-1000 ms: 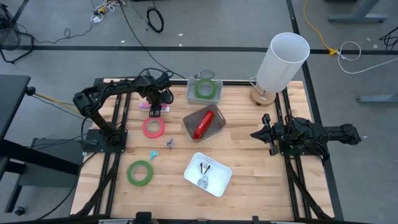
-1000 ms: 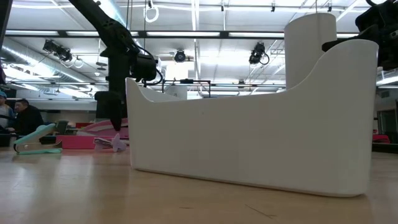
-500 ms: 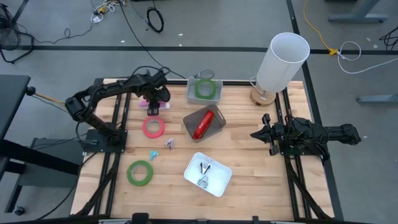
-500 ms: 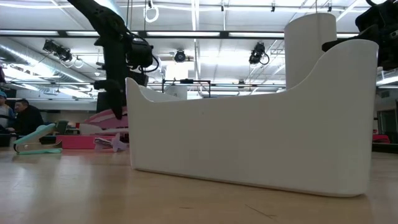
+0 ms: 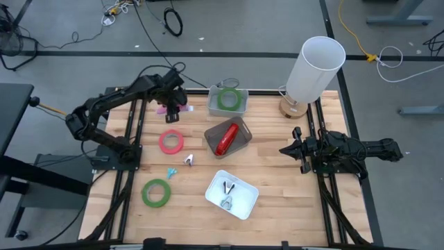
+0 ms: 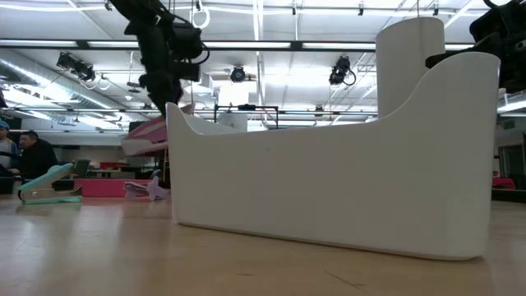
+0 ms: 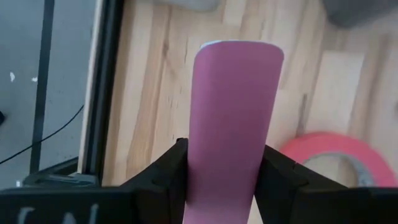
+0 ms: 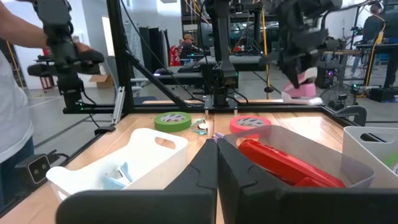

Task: Pick and place Stapler, Stapler remover, tape
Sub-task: Put the pink stapler into the black bin

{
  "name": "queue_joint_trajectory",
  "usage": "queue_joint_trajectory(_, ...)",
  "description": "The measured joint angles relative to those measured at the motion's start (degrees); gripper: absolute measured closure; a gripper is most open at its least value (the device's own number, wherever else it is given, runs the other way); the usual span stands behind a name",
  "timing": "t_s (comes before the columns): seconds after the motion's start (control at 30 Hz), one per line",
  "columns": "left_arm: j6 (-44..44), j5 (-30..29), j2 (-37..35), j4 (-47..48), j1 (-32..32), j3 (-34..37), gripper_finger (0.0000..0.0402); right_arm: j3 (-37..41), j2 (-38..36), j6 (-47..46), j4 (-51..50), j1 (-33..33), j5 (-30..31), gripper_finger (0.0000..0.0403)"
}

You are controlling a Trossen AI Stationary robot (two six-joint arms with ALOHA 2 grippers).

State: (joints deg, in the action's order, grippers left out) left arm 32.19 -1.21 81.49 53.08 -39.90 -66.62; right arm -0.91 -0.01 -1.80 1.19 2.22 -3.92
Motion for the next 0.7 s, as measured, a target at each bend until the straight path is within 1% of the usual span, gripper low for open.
queue_joint_trajectory(0.17, -2.59, 3.3, 0.0, 0.91, 0.09, -5.1, 0.0255, 0.0, 0.0, -0.02, 0.01, 0.01, 0.0, 0.0401)
queue_joint_trajectory(0.37, -6.49, 6.9, 0.01, 0.99, 2.08, -9.98, 0.0257, 0.0, 0.0, -0.02, 0.01, 0.01, 0.0, 0.0401)
queue_joint_trajectory(0.5, -10.99, 9.64, 0.02, 0.87, 3.73, -12.39, 0.0256, 0.0, 0.0, -0.02, 0.0, 0.0, 0.02, 0.0401)
queue_joint_trajectory(0.7, -20.4, 16.06, 0.02, -0.24, 6.61, -14.17, 0.0255, 0.0, 0.0, 0.0, 0.01, 0.02, 0.0, 0.0401)
